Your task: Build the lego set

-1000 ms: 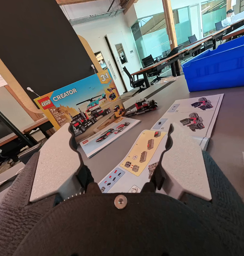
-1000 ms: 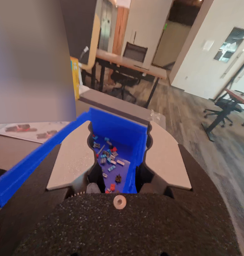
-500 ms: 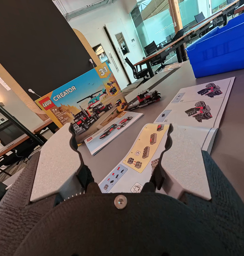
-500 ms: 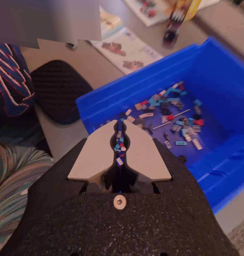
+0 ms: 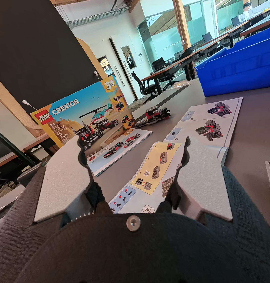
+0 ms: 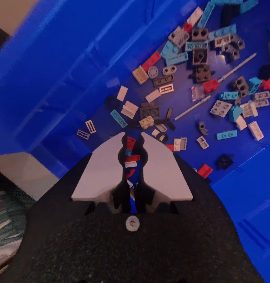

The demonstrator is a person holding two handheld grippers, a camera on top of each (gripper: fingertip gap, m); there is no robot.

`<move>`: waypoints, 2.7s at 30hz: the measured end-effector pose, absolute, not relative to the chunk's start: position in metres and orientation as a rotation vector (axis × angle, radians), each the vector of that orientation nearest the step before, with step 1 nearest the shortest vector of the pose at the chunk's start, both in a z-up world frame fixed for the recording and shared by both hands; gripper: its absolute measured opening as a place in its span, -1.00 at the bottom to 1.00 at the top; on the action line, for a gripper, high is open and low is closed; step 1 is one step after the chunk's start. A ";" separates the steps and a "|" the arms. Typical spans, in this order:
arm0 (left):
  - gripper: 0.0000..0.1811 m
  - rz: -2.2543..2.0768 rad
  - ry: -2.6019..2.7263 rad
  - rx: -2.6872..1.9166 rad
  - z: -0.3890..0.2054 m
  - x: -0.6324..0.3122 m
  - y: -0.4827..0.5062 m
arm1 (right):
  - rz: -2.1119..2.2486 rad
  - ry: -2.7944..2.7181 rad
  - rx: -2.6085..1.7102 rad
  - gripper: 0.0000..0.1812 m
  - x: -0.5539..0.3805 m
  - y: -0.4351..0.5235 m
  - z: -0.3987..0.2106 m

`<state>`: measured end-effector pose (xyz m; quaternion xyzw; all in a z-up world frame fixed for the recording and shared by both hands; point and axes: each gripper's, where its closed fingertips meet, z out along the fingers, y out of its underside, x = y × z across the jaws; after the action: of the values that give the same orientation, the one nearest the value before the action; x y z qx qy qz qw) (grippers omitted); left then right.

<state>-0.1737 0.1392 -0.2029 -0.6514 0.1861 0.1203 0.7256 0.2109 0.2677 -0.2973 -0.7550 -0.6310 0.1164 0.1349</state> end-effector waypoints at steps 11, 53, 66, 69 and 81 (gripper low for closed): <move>0.34 0.240 0.430 -1.444 -0.204 -0.170 0.139 | 0.360 -1.731 -2.142 -0.75 0.200 0.270 -0.300; 0.32 0.259 0.581 -1.504 -0.220 -0.151 0.139 | 0.449 -1.811 -2.003 -0.86 0.180 0.282 -0.302; 0.29 0.253 0.579 -1.459 -0.212 -0.148 0.135 | 0.446 -1.729 -1.996 -0.90 0.183 0.285 -0.292; 0.27 0.222 0.547 -1.418 -0.202 -0.147 0.132 | 0.469 -1.601 -1.943 -0.91 0.184 0.289 -0.267; 0.00 -0.085 0.573 -1.054 -0.117 -0.092 0.103 | 1.346 -1.002 -1.135 -0.91 0.104 0.200 -0.056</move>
<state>-0.0917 0.1027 -0.1173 -0.4958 0.2693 -0.0399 0.8247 0.1039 0.1995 -0.0560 -0.4752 -0.4198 0.5638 0.5293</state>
